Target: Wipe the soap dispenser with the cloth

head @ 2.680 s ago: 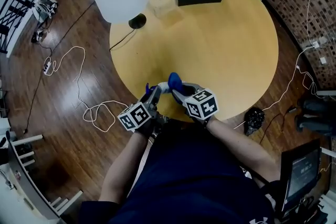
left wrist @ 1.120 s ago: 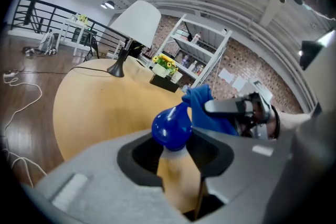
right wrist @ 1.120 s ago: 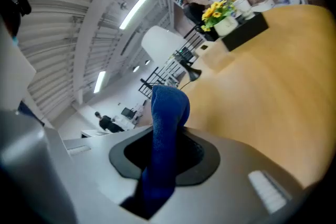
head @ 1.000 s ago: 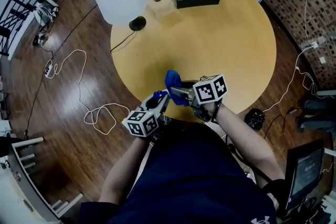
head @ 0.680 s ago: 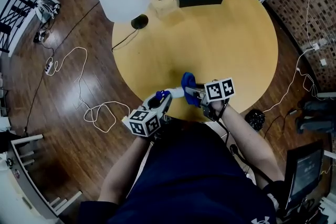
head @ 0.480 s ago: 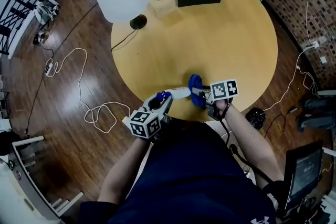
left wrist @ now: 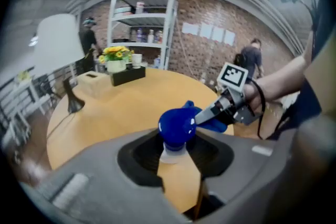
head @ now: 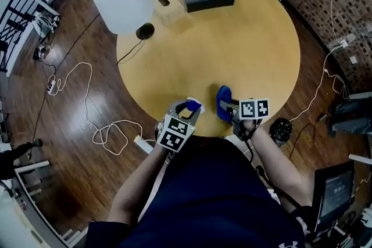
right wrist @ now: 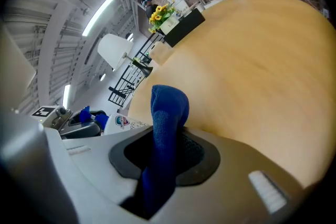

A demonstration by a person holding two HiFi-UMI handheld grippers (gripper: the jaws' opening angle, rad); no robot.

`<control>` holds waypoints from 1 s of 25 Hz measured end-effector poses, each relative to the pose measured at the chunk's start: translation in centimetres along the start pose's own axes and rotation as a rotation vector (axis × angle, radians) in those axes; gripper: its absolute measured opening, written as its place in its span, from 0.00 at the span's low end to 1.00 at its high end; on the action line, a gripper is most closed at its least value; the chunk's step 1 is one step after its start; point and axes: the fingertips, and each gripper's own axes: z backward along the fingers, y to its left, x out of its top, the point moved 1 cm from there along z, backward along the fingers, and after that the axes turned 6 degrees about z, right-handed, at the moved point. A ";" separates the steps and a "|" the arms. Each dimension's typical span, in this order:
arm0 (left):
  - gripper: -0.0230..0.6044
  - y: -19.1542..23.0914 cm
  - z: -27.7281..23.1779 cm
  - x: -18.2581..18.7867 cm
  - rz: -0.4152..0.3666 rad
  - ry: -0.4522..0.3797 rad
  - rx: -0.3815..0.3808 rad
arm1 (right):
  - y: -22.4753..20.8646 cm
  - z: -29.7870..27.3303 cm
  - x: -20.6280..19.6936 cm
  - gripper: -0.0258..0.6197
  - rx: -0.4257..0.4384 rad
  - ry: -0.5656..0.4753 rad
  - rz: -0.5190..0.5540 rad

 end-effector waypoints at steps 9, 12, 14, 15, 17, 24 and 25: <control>0.45 -1.5 0.4 0.2 -0.309 0.158 0.039 | -1.6 3.6 -0.5 0.19 -0.032 -0.105 -0.074; 0.53 -1.0 0.9 -1.1 0.019 0.050 0.049 | -1.5 3.9 -0.8 0.19 -0.031 -0.119 -0.086; 0.58 -0.7 -0.5 -1.9 0.149 0.002 0.077 | -1.5 3.8 -1.1 0.19 -0.030 -0.117 -0.093; 0.58 -0.5 -1.6 -2.1 0.176 -0.010 0.098 | -1.5 3.7 -1.2 0.19 -0.030 -0.115 -0.095; 0.58 -0.3 -4.3 -2.3 0.202 -0.016 0.154 | -1.6 3.6 -1.4 0.19 -0.034 -0.108 -0.099; 0.37 1.4 -7.3 -1.4 0.228 -0.060 0.215 | -1.1 3.4 -2.2 0.19 -0.049 -0.079 -0.076; 0.37 2.1 -6.7 -1.4 0.344 -0.075 0.183 | -1.0 3.5 -2.2 0.19 -0.047 -0.081 -0.074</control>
